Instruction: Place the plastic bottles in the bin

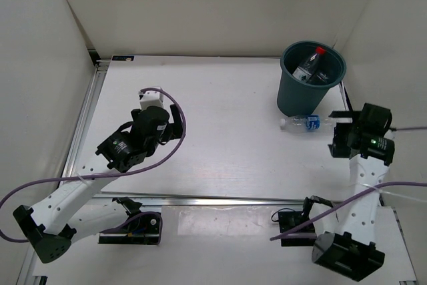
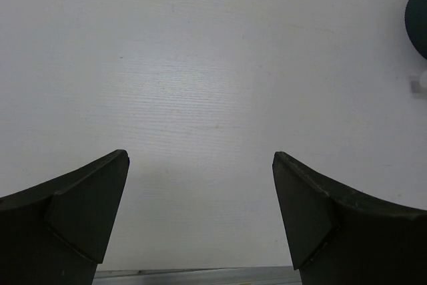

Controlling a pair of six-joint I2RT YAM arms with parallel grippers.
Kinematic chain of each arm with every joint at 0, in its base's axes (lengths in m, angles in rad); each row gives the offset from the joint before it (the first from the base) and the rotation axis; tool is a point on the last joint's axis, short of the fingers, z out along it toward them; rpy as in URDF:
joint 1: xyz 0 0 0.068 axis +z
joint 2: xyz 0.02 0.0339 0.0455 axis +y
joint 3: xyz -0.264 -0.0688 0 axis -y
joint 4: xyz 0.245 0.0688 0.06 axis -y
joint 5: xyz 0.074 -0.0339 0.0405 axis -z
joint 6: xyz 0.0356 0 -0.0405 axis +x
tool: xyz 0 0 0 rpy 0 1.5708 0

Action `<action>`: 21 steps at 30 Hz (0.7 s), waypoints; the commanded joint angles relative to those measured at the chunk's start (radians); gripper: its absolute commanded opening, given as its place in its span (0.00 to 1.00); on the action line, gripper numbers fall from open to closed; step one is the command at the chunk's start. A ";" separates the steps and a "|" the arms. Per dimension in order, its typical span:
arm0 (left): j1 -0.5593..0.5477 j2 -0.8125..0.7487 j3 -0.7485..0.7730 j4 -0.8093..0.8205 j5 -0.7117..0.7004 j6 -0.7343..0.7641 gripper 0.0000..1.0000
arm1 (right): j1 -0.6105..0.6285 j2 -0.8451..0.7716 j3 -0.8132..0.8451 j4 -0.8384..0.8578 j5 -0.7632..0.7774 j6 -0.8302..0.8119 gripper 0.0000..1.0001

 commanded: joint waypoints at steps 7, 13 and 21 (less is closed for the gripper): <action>0.003 -0.024 -0.023 0.029 -0.050 -0.026 1.00 | -0.104 0.123 -0.141 0.007 -0.229 0.086 1.00; 0.003 -0.046 -0.059 0.029 -0.051 -0.026 1.00 | -0.127 0.316 -0.044 0.074 -0.204 -0.014 1.00; 0.003 -0.024 -0.059 0.029 -0.032 -0.026 1.00 | -0.175 0.608 0.047 0.136 -0.334 -0.049 1.00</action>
